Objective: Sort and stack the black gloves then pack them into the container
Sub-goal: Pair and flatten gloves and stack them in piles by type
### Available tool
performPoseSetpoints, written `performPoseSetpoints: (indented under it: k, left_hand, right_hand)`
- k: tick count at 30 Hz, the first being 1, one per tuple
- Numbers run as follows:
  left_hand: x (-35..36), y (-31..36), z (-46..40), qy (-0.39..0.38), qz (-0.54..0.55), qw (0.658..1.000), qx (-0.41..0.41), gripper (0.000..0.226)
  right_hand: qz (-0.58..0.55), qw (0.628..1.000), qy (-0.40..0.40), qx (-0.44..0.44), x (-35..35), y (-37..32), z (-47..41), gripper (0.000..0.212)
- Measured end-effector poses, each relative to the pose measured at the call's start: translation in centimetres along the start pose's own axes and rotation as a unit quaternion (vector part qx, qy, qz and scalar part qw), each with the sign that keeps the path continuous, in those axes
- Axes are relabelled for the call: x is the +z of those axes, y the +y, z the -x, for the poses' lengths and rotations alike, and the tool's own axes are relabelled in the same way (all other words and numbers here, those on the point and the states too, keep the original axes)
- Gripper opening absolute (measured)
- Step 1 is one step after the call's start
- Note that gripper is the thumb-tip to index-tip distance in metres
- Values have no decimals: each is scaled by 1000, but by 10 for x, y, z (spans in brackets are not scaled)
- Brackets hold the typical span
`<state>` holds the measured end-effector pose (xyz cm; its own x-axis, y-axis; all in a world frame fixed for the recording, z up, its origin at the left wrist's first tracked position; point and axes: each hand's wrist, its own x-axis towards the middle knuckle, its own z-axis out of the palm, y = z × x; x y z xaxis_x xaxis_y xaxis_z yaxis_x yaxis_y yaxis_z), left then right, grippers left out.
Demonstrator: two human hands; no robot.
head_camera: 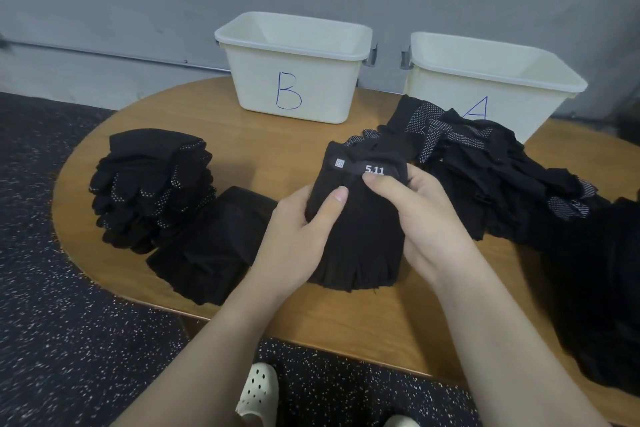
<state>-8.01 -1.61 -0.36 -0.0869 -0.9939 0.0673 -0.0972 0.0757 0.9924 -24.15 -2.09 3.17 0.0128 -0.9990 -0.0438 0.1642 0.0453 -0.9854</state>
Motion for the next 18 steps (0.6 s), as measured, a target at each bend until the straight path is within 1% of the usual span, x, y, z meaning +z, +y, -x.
performPoseSetpoints:
  k: [3,7,10,12,14,16,18]
  left_hand:
    - [-2,4,2,3,60,998,-1,20]
    - [-8,7,4,9,117,993,-24,25]
    - [-14,5,6,-7,134,991,-11,27]
    - [-17,7,8,-23,150,988,-2,29]
    - [-21,6,11,-49,139,989,9,32]
    - [-25,7,15,-72,106,992,20,30]
    - [-29,7,19,-99,53,993,17,39]
  right_hand:
    - [-35,999,2,-28,2,-4,2,19]
    - [-73,996,-4,-49,2,-7,3,21]
    - [-96,993,-14,-64,3,-9,3,32]
    - [-106,992,-13,-67,3,-12,5,34]
    - [-109,991,-20,-74,3,-16,8,32]
    - [-114,990,-28,-80,3,-19,12,32]
    - [-115,989,-36,-82,3,-22,17,36]
